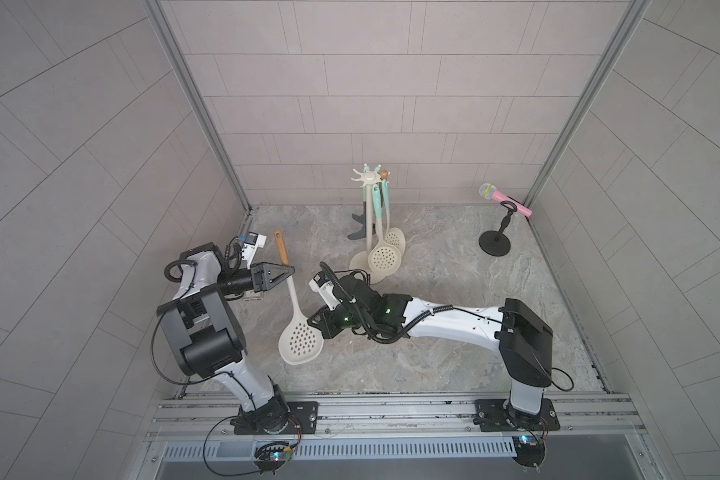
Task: Hang the skimmer on the kitchen utensil rack
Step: Pick up the skimmer from the center of the board.
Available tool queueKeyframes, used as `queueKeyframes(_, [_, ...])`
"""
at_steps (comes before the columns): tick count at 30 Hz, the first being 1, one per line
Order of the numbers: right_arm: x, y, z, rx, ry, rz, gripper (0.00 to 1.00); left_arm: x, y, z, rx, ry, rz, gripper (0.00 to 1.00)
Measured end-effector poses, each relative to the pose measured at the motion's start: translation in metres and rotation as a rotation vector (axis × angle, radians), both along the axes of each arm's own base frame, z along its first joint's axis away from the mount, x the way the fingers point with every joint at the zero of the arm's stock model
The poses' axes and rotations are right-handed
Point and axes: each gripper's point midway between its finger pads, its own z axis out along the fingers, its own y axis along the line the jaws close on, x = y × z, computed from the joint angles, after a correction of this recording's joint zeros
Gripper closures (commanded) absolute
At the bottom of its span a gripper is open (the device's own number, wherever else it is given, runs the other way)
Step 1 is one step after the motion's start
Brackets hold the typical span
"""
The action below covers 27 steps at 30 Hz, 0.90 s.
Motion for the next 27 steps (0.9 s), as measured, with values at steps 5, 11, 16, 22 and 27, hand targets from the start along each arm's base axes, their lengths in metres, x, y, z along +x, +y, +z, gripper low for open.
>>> queueKeyframes(5, [0.001, 0.0, 0.0, -0.003, -0.007, -0.006, 0.97, 0.001, 0.001, 0.001, -0.035, 0.044, 0.019, 0.89])
queueKeyframes(11, [0.001, 0.002, 0.005, 0.02, -0.004, -0.002, 0.53, 0.001, 0.001, -0.001, -0.018, 0.029, 0.01, 0.96])
queueKeyframes(16, [0.002, 0.002, 0.018, 0.09, -0.008, -0.005, 0.52, -0.001, 0.001, -0.002, -0.002, 0.019, 0.002, 0.95])
queueKeyframes(22, [0.011, 0.004, 0.033, 0.15, -0.007, 0.003, 0.52, -0.002, 0.001, -0.002, 0.005, 0.014, -0.001, 0.95])
queueKeyframes(27, [0.025, 0.016, 0.044, 0.214, 0.003, 0.022, 0.52, -0.002, 0.0, 0.0, 0.006, 0.01, -0.001, 0.95])
